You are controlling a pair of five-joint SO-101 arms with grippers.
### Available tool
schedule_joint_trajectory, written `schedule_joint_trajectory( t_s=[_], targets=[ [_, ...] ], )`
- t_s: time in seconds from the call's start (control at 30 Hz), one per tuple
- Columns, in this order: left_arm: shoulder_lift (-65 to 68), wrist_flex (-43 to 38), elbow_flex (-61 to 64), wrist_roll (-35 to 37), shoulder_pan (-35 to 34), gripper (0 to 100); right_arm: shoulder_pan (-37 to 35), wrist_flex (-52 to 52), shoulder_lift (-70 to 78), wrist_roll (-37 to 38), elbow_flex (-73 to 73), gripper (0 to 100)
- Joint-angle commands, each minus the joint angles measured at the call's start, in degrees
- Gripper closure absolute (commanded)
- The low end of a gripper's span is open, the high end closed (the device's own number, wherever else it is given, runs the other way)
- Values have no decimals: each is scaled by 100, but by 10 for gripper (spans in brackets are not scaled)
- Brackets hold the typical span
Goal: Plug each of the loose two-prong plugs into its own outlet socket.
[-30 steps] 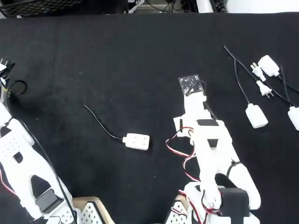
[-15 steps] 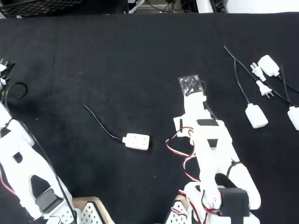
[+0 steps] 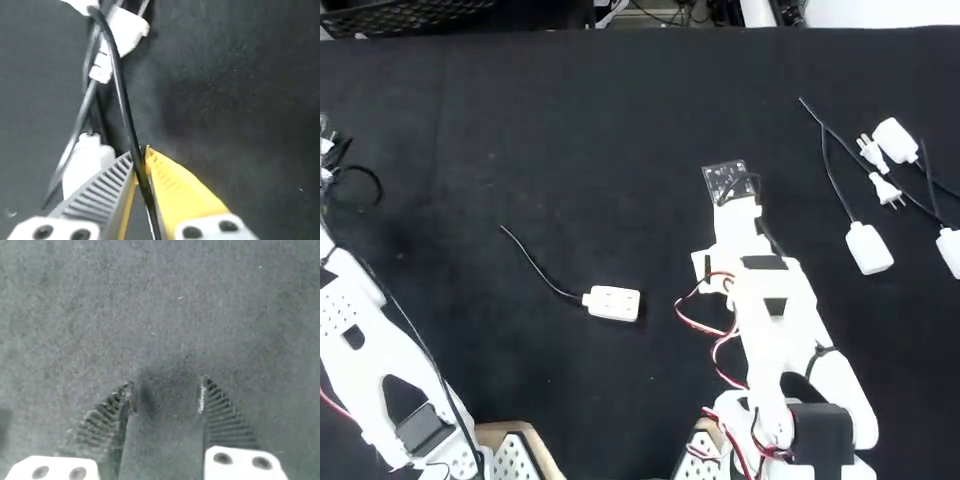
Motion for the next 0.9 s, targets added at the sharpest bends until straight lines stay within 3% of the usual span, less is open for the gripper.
schedule_joint_trajectory(
  t_s=[0.0, 0.33, 0.53, 0.87],
  targets=[
    [-677, 167, -66, -35, 75, 973, 44, -88, -154, 9, -31, 797],
    [-492, 149, 171, -88, 268, 970, 44, -88, -154, 9, -22, 797],
    [264, -167, 180, -1152, 251, 970, 44, -88, -154, 9, -22, 797],
    [624, -545, 251, -1275, 48, 971, 44, -88, -154, 9, -22, 796]
  ],
)
